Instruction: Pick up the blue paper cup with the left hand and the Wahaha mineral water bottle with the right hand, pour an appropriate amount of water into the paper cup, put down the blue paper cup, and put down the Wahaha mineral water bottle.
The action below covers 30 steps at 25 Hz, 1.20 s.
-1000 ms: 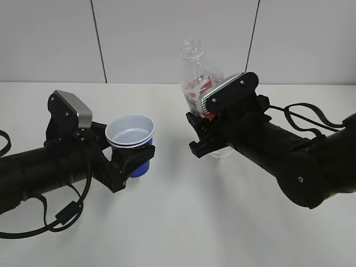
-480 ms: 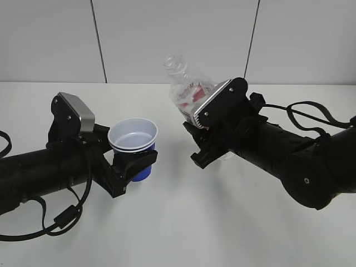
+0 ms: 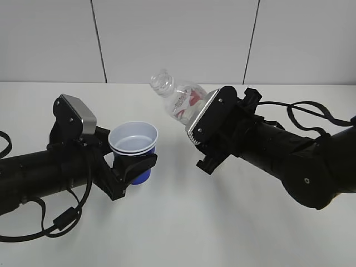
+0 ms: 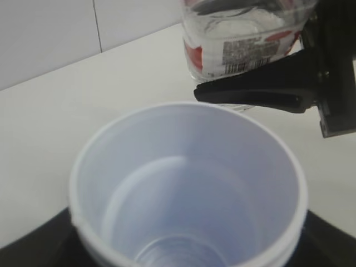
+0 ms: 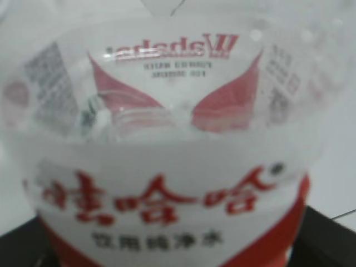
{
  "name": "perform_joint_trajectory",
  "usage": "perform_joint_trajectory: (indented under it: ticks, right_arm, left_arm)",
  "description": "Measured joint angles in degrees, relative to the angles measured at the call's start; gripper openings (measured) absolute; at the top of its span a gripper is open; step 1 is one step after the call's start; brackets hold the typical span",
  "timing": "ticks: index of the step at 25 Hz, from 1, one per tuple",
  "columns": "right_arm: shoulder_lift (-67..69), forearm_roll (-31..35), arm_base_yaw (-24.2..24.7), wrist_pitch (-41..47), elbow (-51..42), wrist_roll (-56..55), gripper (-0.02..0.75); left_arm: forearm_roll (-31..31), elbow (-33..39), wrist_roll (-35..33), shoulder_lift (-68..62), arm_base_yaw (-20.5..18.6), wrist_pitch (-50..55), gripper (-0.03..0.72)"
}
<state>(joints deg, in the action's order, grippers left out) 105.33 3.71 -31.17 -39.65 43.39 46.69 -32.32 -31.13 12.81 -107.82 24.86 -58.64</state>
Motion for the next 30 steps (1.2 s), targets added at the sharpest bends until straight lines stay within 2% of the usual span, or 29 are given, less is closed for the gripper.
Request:
perform_joint_trajectory:
  ticks: [13, 30]
  right_arm:
    - [0.0, 8.0, 0.0, -0.8, 0.0, 20.7, 0.497]
    - [0.0, 10.0, -0.1, -4.0, 0.0, 33.1, 0.497]
  left_arm:
    - [-2.6, 0.0, 0.7, 0.0, 0.0, 0.1, 0.540]
    - [-4.9, 0.0, 1.4, 0.0, 0.0, 0.2, 0.540]
